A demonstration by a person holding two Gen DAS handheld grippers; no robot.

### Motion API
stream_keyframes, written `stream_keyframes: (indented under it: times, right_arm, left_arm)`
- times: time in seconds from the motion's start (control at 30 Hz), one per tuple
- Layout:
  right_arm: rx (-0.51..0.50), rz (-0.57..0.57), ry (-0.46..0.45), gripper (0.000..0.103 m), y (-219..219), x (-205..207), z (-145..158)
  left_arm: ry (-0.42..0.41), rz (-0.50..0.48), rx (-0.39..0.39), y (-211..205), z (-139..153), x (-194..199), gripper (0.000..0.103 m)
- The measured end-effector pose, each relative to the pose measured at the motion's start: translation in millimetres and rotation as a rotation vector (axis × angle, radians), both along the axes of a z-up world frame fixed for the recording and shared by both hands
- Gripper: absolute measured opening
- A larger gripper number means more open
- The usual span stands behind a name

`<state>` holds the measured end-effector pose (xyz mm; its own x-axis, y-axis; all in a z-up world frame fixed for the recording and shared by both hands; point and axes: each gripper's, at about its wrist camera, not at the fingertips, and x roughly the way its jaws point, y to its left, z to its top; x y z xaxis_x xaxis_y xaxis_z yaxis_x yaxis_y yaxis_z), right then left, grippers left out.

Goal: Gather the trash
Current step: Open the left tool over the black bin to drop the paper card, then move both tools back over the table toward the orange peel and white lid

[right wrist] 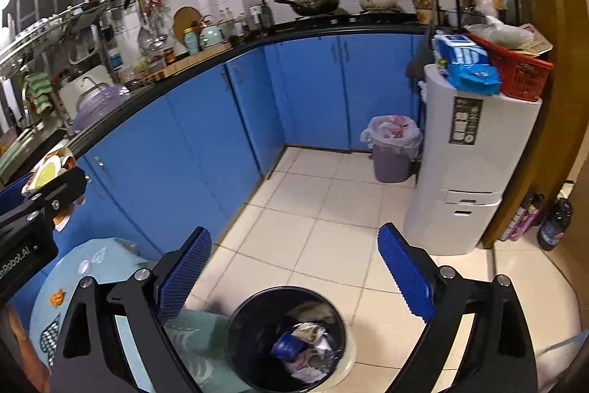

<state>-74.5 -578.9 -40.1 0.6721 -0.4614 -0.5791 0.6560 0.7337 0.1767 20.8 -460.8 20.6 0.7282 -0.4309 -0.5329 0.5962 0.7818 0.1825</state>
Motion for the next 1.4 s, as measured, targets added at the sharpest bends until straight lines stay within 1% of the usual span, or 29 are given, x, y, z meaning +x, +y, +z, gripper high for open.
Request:
stream_keyframes:
  times: [0.13,0.27,0.37,0.43,0.5,0.6,0.7,0.8,0.97,1.1,1.2,1.4]
  right_arm:
    - [-0.030,-0.055,0.006,0.089,-9.9,-6.6,1.3]
    - [-0.032,-0.100,0.007,0.090,-24.3,-11.6,1.7]
    - [-0.021,-0.119,0.004,0.090,-32.3,-15.2,1.6]
    - [-0.020,-0.124,0.002,0.090,-35.3,-16.1,2.1]
    - [-0.022,-0.124,0.002,0.090,-36.1,-16.3,2.7]
    - [-0.024,-0.123,0.000,0.090,-36.2,-16.1,3.3]
    - [-0.022,-0.117,0.001,0.089,-35.5,-14.2,2.8]
    - [-0.022,-0.102,0.003,0.090,-30.4,-9.6,2.7]
    - [-0.033,-0.063,0.005,0.090,-15.2,2.4,4.7]
    - [-0.034,-0.008,0.001,0.090,5.3,23.3,5.8]
    - [-0.051,0.043,0.005,0.090,26.5,43.1,7.0]
    - [-0.091,0.156,0.012,0.090,77.2,87.0,8.8]
  left_arm:
    - [0.016,-0.007,0.005,-8.9,-5.2,0.0,0.080]
    - [0.042,-0.007,0.014,-16.3,-10.6,3.6,0.081]
    - [0.076,-0.011,0.006,-18.2,-13.0,7.5,0.086]
    - [0.091,-0.016,-0.011,-18.9,-11.1,9.6,0.095]
    - [0.089,-0.018,-0.020,-20.3,-8.7,10.4,0.099]
    - [0.090,-0.025,-0.021,-21.0,-7.8,9.6,0.099]
    - [0.075,-0.012,-0.006,-19.4,-9.8,8.8,0.100]
    - [0.083,0.011,0.002,-13.4,-12.9,13.4,0.100]
    - [0.091,0.065,-0.002,9.6,-14.1,26.2,0.100]
    - [0.083,0.119,-0.012,36.1,-12.5,38.6,0.100]
    - [0.072,0.170,-0.019,63.0,-11.0,50.6,0.100]
    - [0.098,0.288,-0.058,127.2,-15.1,83.2,0.100]
